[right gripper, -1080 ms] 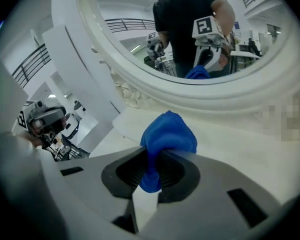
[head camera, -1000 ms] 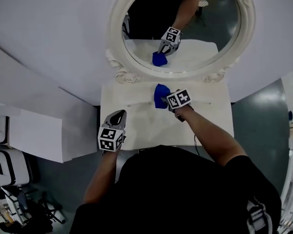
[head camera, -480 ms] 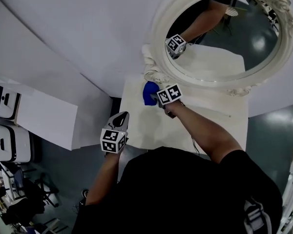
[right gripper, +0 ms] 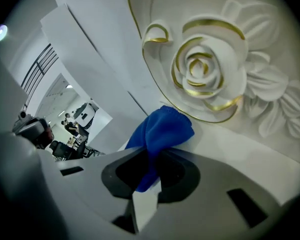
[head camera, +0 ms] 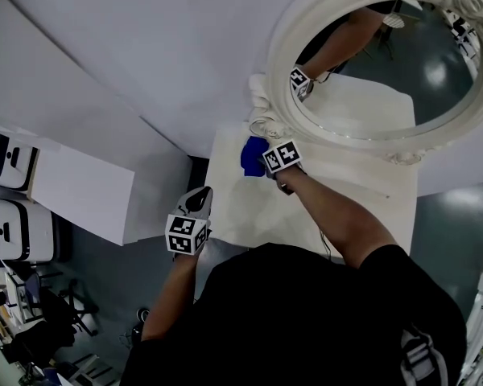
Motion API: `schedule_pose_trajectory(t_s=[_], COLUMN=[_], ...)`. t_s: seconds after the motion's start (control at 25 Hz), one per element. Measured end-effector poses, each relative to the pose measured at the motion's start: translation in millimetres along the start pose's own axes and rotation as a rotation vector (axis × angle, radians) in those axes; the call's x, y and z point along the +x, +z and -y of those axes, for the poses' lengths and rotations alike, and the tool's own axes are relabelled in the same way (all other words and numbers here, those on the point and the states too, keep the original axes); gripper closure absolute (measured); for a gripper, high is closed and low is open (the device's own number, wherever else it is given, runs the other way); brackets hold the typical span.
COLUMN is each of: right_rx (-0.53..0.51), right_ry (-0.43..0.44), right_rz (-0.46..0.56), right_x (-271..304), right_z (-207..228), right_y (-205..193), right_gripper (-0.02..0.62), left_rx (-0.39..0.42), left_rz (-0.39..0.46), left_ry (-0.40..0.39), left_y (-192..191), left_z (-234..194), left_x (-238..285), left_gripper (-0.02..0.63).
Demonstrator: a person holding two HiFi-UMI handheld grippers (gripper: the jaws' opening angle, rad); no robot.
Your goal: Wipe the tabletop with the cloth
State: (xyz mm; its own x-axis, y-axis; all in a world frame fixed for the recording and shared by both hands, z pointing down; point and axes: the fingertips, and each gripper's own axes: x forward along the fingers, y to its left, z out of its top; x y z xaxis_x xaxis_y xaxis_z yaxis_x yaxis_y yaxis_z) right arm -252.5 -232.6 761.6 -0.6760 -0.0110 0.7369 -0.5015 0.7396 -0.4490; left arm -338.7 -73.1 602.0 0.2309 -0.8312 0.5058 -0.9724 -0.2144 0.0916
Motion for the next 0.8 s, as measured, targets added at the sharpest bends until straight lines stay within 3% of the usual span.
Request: schedule_pose_trajectory(t_s=[0.28,0.8], right_rx=[0.011,0.127], right_ry=[-0.055,-0.200], right_rz=[-0.008,0.033], right_x=[-29,-144], right_z=[33,138], right_y=[-22,-99], right_gripper=[0.554,0.554], left_rx=[0.029,0.097], left_rz=[0.007,0.012], left_ry=[-0.047,-0.178], left_y=[13,39], left_z=[22,119], left_x=[21,70], left_gripper=[0.592,0.592])
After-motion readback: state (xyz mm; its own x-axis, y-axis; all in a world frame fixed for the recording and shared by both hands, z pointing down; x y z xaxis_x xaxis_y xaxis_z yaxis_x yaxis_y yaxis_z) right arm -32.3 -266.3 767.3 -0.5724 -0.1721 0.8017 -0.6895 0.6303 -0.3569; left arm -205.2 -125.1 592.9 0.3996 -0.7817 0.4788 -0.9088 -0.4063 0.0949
